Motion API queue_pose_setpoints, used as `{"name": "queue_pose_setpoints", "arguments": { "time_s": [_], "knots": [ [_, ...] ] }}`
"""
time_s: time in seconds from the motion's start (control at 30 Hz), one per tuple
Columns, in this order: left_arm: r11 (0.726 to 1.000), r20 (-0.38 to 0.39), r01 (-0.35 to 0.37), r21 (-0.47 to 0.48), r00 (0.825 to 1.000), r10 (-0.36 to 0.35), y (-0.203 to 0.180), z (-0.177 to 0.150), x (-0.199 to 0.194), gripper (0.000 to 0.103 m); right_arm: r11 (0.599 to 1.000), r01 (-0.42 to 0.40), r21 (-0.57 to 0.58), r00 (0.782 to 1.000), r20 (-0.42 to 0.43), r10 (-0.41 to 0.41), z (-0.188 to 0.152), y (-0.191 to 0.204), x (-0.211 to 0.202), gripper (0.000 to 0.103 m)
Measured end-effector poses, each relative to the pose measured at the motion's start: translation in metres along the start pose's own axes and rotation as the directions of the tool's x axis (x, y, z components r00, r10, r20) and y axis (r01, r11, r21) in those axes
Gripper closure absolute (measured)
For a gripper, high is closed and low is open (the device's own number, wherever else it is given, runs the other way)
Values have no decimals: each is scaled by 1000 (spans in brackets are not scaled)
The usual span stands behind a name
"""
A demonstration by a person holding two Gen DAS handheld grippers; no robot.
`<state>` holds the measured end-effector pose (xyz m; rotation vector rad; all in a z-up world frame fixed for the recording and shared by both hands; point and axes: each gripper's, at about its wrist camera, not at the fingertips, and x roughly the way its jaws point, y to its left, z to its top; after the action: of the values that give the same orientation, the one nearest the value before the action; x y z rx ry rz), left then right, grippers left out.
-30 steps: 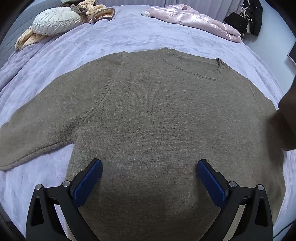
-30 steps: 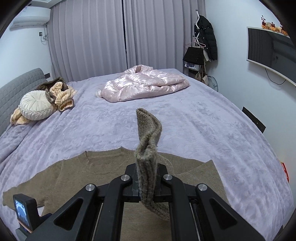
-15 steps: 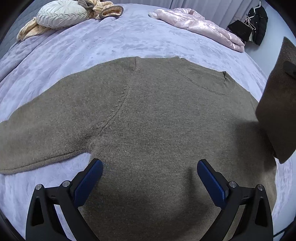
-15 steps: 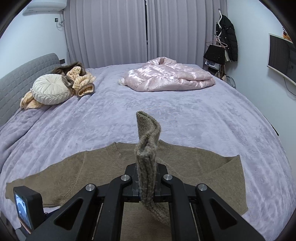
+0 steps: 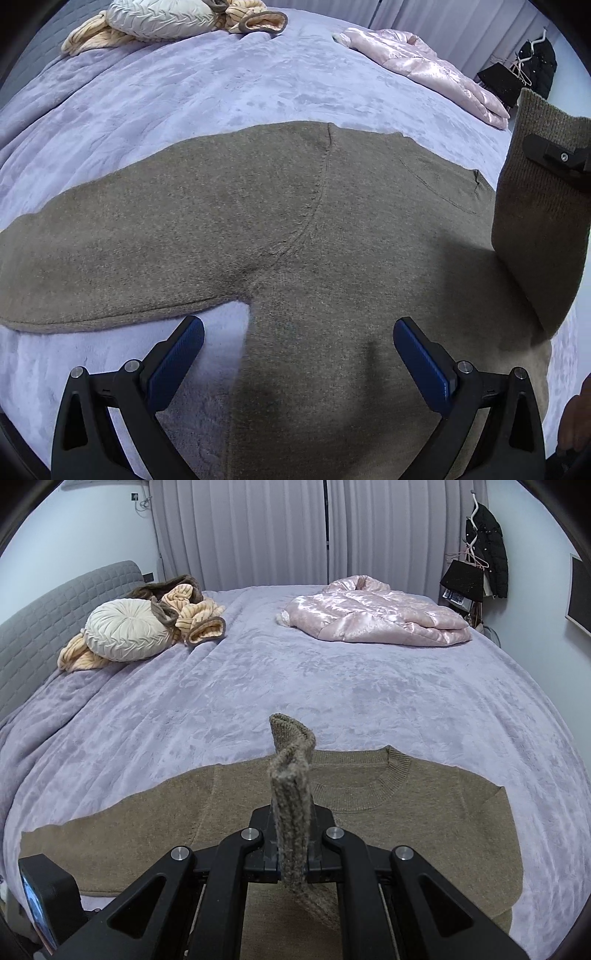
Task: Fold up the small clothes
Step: 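Lift the held sleeve and fold it across the sweater body with the right tool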
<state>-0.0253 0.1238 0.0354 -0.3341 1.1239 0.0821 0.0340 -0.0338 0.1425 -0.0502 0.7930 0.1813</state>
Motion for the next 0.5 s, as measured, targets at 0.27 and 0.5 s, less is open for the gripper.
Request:
{"name": "queue_pose_setpoints", "arguments": {
  "time_s": [0.27, 0.5],
  "knots": [
    [999, 5, 13, -30, 1000, -13, 14, -4, -8, 0, 1000, -17, -12, 998, -66, 17, -24, 9, 19, 96],
    [997, 3, 23, -79, 1000, -23, 34, -11, -13, 0, 997, -23, -73, 994, -110, 15, -44, 37, 31, 96]
  ]
}}
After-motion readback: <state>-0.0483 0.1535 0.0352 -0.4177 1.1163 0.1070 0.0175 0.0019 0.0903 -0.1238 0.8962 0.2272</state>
